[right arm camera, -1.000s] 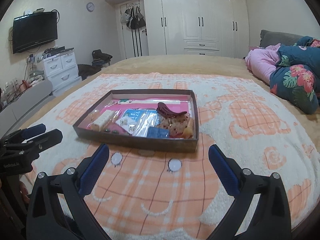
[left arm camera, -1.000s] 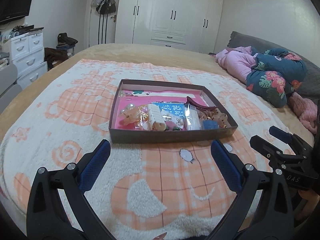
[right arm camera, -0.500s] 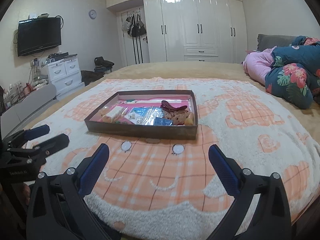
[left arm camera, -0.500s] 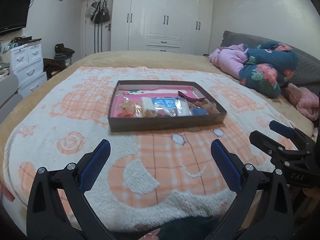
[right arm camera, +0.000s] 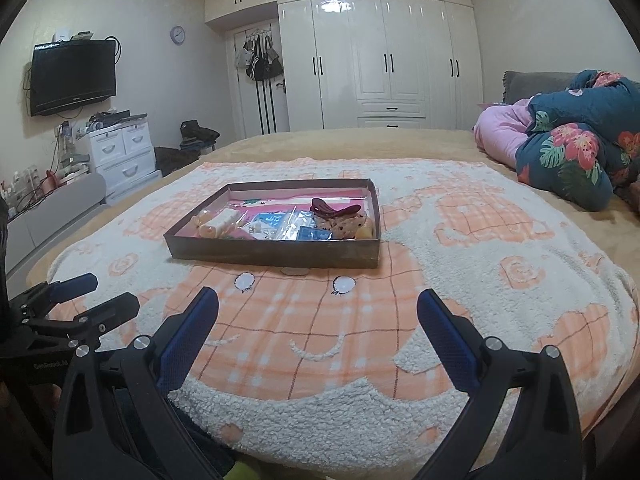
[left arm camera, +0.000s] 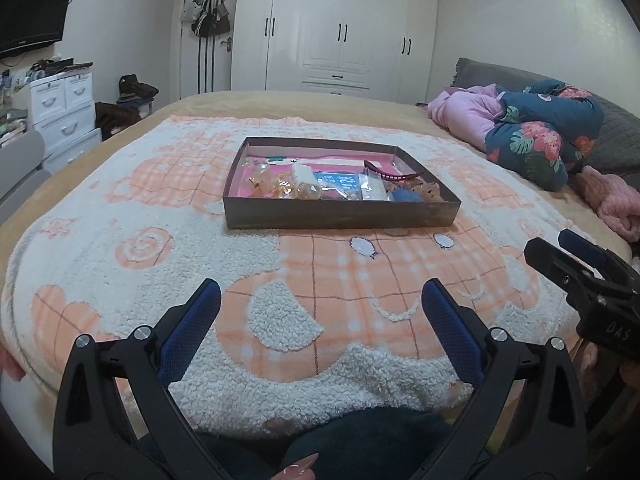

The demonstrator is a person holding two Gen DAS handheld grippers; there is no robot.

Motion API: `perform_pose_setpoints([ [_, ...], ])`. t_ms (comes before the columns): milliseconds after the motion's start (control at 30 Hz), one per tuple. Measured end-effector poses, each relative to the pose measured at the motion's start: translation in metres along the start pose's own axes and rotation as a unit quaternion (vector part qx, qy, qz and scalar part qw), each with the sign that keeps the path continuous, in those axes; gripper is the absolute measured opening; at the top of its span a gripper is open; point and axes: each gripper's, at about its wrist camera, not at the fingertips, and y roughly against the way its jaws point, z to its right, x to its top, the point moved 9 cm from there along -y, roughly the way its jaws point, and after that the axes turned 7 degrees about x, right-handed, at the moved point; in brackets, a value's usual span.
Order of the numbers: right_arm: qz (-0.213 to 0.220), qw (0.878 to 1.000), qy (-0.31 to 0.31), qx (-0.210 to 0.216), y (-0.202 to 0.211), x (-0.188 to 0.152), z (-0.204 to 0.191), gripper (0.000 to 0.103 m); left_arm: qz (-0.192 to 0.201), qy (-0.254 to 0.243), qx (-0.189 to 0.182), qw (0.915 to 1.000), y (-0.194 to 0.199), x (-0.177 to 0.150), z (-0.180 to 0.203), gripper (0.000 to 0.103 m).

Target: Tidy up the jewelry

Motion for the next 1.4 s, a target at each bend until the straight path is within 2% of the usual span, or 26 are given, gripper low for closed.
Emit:
perform_pose_setpoints([
  [400, 0.023, 1.000, 0.010, -0.009, 0.004, -0.004, -0.001, 0.097, 0.036, -0.005, 0.000, 0.9993, 0.011, 0.007, 0.001, 0.092],
  [600, 0.049, 0.998, 0.021, -0.018, 0.011, -0.002, -0.001, 0.097, 0.048, 0.005, -0.007, 0.9988, 0.015, 0.010, -0.001, 0.092],
  [1400, 0.039, 0.999, 0.018, -0.022, 0.010, -0.005, 0.002, 0.097, 0.055, 0.000, -0.005, 0.9985, 0.018, 0.012, 0.001, 0.092],
])
